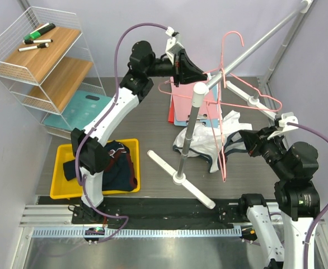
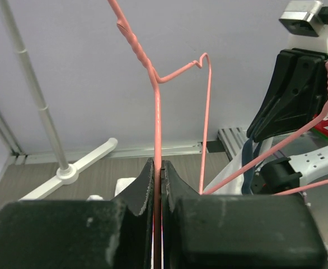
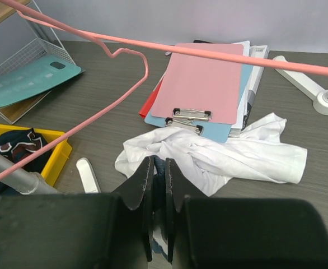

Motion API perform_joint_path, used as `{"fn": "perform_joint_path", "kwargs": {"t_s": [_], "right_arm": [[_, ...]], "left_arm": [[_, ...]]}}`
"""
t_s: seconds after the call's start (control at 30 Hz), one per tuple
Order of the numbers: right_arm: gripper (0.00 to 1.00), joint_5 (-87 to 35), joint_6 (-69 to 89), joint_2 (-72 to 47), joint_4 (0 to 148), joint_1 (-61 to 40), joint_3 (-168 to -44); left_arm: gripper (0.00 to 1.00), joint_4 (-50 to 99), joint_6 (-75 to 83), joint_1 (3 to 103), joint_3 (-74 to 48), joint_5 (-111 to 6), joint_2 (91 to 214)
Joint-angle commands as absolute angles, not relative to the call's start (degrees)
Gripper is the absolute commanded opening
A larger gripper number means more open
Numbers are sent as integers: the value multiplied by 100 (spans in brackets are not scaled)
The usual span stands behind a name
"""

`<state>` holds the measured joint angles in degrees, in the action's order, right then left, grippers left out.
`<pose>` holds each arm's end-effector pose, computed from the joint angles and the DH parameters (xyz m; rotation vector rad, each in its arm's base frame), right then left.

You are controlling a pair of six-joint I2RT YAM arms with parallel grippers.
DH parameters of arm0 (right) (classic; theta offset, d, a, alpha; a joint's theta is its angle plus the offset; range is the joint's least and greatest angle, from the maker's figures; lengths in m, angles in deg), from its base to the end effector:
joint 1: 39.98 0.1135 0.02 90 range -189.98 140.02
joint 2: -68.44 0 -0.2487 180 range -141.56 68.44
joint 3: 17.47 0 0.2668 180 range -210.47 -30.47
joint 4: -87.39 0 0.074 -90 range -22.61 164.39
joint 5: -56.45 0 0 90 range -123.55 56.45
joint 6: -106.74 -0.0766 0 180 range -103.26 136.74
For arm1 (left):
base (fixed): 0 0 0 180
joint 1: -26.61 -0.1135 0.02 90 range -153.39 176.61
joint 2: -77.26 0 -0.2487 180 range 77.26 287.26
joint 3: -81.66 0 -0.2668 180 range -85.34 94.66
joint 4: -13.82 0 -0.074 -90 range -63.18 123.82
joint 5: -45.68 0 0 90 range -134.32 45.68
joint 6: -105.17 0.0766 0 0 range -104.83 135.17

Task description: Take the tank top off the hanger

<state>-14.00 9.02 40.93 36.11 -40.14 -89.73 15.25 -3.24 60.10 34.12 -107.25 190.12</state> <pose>0.1342 0.0253 0.3996 -0.1416 1.6869 0.3860 0.3555 -0.3170 0.4661 1.1789 1.0714 -1.4047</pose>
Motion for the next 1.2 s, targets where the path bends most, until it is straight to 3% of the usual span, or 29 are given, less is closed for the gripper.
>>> {"fn": "perform_joint_path", "kwargs": {"t_s": [0.0, 0.6, 0.83, 1.17], "right_arm": [[1, -1299, 831, 4198, 3801, -3998, -8918], [1, -1246, 839, 4058, 3827, -3998, -9006], [1, -1255, 857, 3943, 3871, -3998, -9076], [1, -1237, 831, 3908, 3959, -3998, -9058]], "left_arm": [[0, 924, -592, 6211, 3682, -10892, 18677], [0, 827, -707, 6334, 4719, -11436, 19440], [0, 741, -1311, 6317, 5888, -12217, 20284], [0, -16, -1999, 6308, 5766, -12500, 20452]]}}
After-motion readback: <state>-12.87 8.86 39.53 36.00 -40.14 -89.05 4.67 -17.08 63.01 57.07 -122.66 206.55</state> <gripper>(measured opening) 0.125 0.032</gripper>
